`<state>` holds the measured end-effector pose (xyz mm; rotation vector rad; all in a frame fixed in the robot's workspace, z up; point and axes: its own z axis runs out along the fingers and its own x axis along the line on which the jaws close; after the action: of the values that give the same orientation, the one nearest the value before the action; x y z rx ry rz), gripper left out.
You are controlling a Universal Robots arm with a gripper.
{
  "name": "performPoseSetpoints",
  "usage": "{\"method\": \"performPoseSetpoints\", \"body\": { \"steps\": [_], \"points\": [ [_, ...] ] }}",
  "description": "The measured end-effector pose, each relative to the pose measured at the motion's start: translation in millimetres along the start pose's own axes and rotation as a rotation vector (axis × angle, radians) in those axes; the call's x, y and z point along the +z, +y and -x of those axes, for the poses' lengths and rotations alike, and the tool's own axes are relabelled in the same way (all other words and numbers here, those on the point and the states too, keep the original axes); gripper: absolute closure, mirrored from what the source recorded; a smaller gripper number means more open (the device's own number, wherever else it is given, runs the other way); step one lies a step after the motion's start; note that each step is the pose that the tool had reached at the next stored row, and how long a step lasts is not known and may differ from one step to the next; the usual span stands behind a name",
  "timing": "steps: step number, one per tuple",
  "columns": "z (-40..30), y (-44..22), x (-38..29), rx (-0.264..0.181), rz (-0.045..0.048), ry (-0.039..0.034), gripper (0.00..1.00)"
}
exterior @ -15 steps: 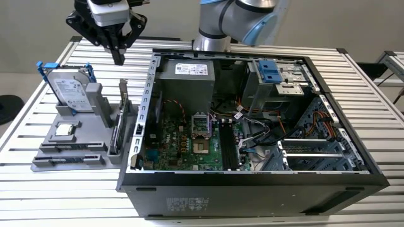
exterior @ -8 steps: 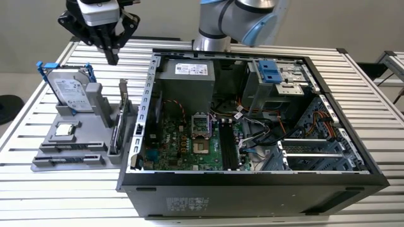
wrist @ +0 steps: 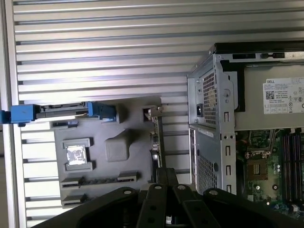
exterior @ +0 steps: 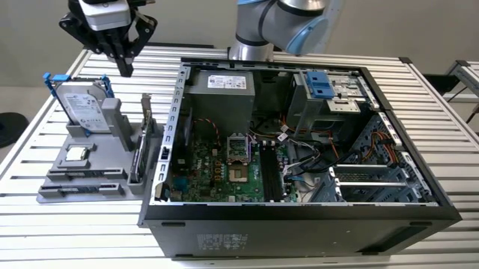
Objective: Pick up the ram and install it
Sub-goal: 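Reach for the ram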
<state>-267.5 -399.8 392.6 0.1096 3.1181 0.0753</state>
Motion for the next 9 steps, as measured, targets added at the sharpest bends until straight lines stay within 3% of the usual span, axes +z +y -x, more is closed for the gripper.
{"method": "performPoseSetpoints", "body": {
  "steps": [9],
  "points": [
    [-13.6, -1.1, -0.3, 0.000, 0.0000, 0.0000, 1.00]
  ]
}}
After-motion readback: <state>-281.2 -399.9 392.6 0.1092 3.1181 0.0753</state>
